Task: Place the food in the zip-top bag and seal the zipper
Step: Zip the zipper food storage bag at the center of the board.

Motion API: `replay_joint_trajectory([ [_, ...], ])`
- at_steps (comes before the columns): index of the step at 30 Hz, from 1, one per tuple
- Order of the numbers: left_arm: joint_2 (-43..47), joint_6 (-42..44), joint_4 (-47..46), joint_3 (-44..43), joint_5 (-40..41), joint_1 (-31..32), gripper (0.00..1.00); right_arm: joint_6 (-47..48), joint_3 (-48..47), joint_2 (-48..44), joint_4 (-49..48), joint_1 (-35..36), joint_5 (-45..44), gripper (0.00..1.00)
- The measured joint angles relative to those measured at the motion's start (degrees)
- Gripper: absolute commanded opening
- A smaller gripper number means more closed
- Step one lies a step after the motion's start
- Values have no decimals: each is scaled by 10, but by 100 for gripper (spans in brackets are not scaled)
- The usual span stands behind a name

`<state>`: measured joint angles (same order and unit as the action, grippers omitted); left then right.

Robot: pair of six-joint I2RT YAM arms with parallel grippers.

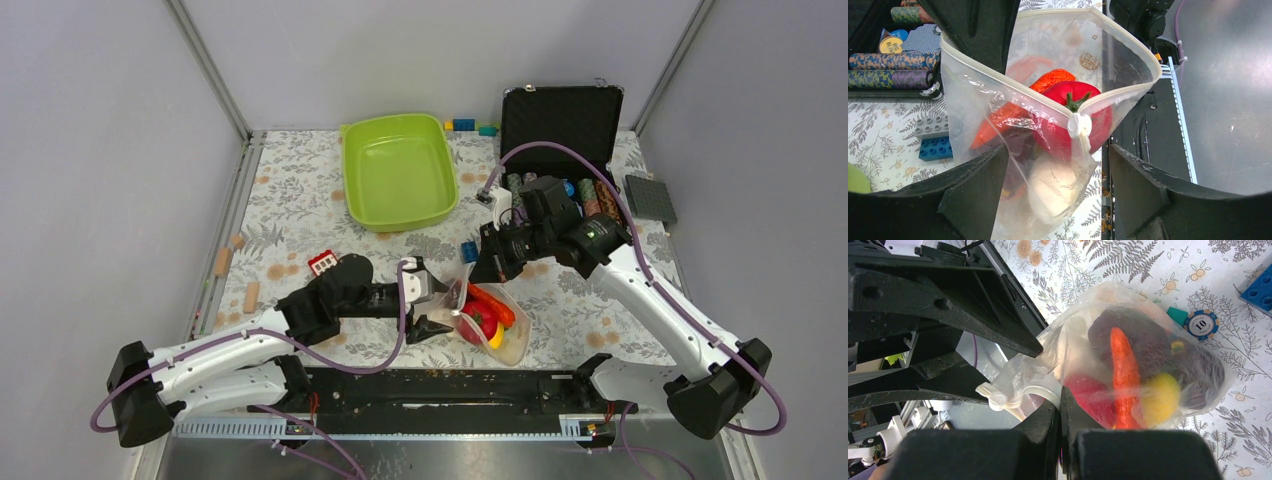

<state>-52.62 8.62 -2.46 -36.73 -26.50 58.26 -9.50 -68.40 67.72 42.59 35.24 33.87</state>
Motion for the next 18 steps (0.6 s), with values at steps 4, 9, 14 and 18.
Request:
replay_joint_trajectory([
  [4, 0, 15, 0, 0, -9, 0, 64, -3, -3, 5, 5, 0, -4, 0],
  [9, -7, 26, 0, 0, -18, 0, 62, -9, -8, 9, 5, 0, -7, 0],
  [14, -37, 23, -2, -6, -20, 0, 57, -17, -9, 9, 7, 0, -15, 0],
  [18, -54, 16, -7, -14, -18, 0, 42, -24, -9, 9, 9, 0, -17, 0],
])
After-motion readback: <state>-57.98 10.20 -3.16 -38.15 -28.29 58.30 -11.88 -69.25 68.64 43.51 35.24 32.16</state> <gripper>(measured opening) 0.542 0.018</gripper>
